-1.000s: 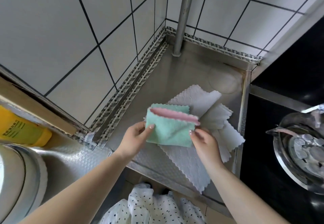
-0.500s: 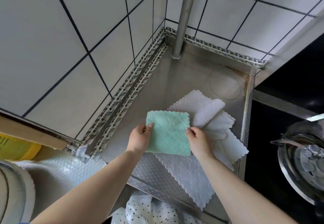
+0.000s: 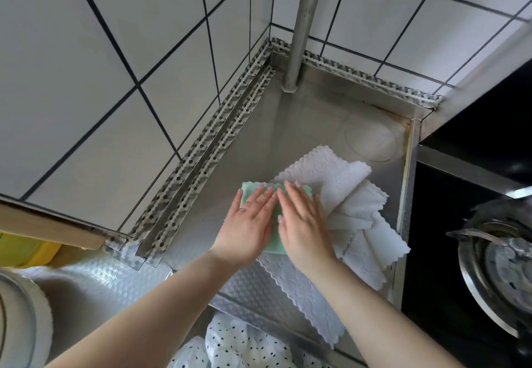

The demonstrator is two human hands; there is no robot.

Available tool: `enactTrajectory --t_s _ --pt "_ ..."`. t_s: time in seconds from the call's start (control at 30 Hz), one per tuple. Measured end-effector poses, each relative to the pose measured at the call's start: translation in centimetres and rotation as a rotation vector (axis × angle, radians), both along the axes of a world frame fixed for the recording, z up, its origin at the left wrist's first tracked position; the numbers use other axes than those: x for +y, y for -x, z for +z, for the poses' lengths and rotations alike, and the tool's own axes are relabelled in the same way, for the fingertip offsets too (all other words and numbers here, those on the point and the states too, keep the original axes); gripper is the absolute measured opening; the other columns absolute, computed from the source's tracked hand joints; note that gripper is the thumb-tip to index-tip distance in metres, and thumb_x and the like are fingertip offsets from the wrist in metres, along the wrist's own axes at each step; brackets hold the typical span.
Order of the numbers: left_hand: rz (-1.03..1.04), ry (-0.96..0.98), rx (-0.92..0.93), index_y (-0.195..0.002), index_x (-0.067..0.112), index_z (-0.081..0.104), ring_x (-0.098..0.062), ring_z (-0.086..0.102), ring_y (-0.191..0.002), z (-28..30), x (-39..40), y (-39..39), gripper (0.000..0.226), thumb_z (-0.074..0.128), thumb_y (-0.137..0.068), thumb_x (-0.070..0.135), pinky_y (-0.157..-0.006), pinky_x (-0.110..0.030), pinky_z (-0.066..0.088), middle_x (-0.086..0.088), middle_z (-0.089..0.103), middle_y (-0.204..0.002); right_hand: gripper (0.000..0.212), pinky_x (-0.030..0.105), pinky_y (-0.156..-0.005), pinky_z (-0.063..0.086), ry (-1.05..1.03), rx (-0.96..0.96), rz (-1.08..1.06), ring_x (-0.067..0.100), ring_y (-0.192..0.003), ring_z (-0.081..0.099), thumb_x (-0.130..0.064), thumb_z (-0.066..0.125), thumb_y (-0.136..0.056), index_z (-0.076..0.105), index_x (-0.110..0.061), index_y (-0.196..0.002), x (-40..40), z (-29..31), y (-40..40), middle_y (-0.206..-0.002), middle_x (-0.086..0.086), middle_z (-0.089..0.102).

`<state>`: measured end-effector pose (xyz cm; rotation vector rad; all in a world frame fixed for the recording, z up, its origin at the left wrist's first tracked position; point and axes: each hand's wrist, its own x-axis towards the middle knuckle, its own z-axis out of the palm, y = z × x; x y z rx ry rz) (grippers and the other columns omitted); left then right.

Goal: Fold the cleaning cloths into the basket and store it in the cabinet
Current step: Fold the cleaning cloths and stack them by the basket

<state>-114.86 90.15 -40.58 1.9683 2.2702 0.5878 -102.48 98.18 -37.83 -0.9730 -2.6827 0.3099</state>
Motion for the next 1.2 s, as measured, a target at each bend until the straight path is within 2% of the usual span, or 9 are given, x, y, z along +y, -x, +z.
enactTrajectory --t_s 0.13,0.3,0.47,0.53,0.6,0.7,0.87,1.1,1.2 --pt "-0.057 0.194 0.100 -0.135 0.004 0.048 -0.029 0.041 -0.134 -1.7 0.3 0.5 0.055 0.028 -0.096 0.036 -0.106 -0.052 0.023 -0.012 0.048 -0.141 0.055 0.053 -0.106 0.032 0.034 -0.246 0.008 0.024 -0.129 0.048 -0.032 0.038 -0.083 0.056 -0.008 -0.129 -0.2 -2.9 0.1 -0.138 0.008 0.053" --pt "0.022 0.311 0.083 -0.145 0.008 0.034 -0.026 0.028 -0.141 -1.9 0.0 1.1 0.064 0.022 -0.095 0.047 -0.114 -0.054 0.020 -0.009 0.032 -0.152 0.059 0.046 -0.108 0.021 0.042 -0.299 -0.035 0.022 -0.136 0.038 -0.041 0.036 -0.087 0.047 -0.010 -0.137 0.4 -3.9 -1.5 -0.145 0.008 0.045" --pt "0.046 0.287 0.001 -0.143 0.007 0.037 -0.029 0.031 -0.140 -1.0 0.1 1.2 0.064 0.030 -0.093 0.045 -0.111 -0.055 0.024 -0.013 0.034 -0.150 0.061 0.051 -0.103 0.039 0.149 -0.203 -0.060 0.032 -0.131 0.045 -0.043 0.039 -0.084 0.054 -0.006 -0.130 0.9 -3.4 -1.4 -0.142 0.017 0.046" --pt "0.132 0.180 -0.111 -0.140 0.005 0.042 -0.033 0.037 -0.136 -0.4 -0.4 1.4 0.058 0.045 -0.090 0.033 -0.112 -0.048 0.023 -0.016 0.039 -0.147 0.059 0.045 -0.103 0.040 0.234 -0.052 -0.174 0.035 -0.128 0.046 -0.042 0.046 -0.086 0.054 -0.004 -0.130 1.6 -2.4 -1.8 -0.139 0.019 0.048" --pt "0.310 0.087 -0.301 -0.135 0.011 0.049 -0.029 0.048 -0.125 0.5 -1.3 1.8 0.050 0.056 -0.086 0.016 -0.109 -0.040 0.035 -0.011 0.050 -0.138 0.055 0.037 -0.098 0.043 0.302 0.015 -0.278 0.027 -0.119 0.053 -0.039 0.055 -0.088 0.050 -0.009 -0.134 2.4 -1.3 -2.6 -0.128 0.009 0.057" --pt "0.537 0.095 -0.588 -0.117 0.023 0.062 -0.013 0.061 -0.097 2.1 -2.5 2.1 0.035 0.057 -0.086 0.009 -0.086 -0.035 0.054 0.006 0.064 -0.108 0.052 0.034 -0.087 0.049 0.517 -0.005 -0.380 0.017 -0.105 0.058 -0.043 0.057 -0.088 0.048 -0.020 -0.134 3.4 -0.2 -3.0 -0.117 -0.004 0.062" --pt "0.637 0.249 -0.892 -0.111 0.018 0.064 -0.005 0.063 -0.082 2.9 -2.1 2.3 0.027 0.064 -0.085 0.010 -0.075 -0.028 0.056 0.010 0.066 -0.094 0.028 0.036 -0.075 0.052 0.630 -0.058 -0.434 0.020 -0.089 0.064 -0.043 0.058 -0.085 0.064 -0.019 -0.099 4.5 -0.6 -2.3 -0.097 -0.005 0.070" --pt "0.763 0.289 -1.223 -0.116 0.013 0.063 -0.013 0.069 -0.082 3.3 -0.9 3.2 0.032 0.068 -0.085 0.009 -0.062 -0.020 0.057 0.001 0.069 -0.098 0.015 0.041 -0.086 0.053 0.946 0.018 -0.490 0.024 -0.086 0.068 -0.031 0.070 -0.080 0.066 -0.017 -0.083 6.0 -1.0 -1.5 -0.089 0.002 0.073" --pt "0.738 0.314 -1.279 -0.112 0.010 0.067 -0.019 0.070 -0.088 3.6 -0.6 3.1 0.026 0.066 -0.086 0.010 -0.075 -0.028 0.058 -0.004 0.072 -0.099 0.011 0.041 -0.085 0.051 1.072 0.116 -0.505 0.026 -0.088 0.067 -0.023 0.069 -0.083 0.064 -0.014 -0.086 5.8 0.1 -1.2 -0.094 0.008 0.071"
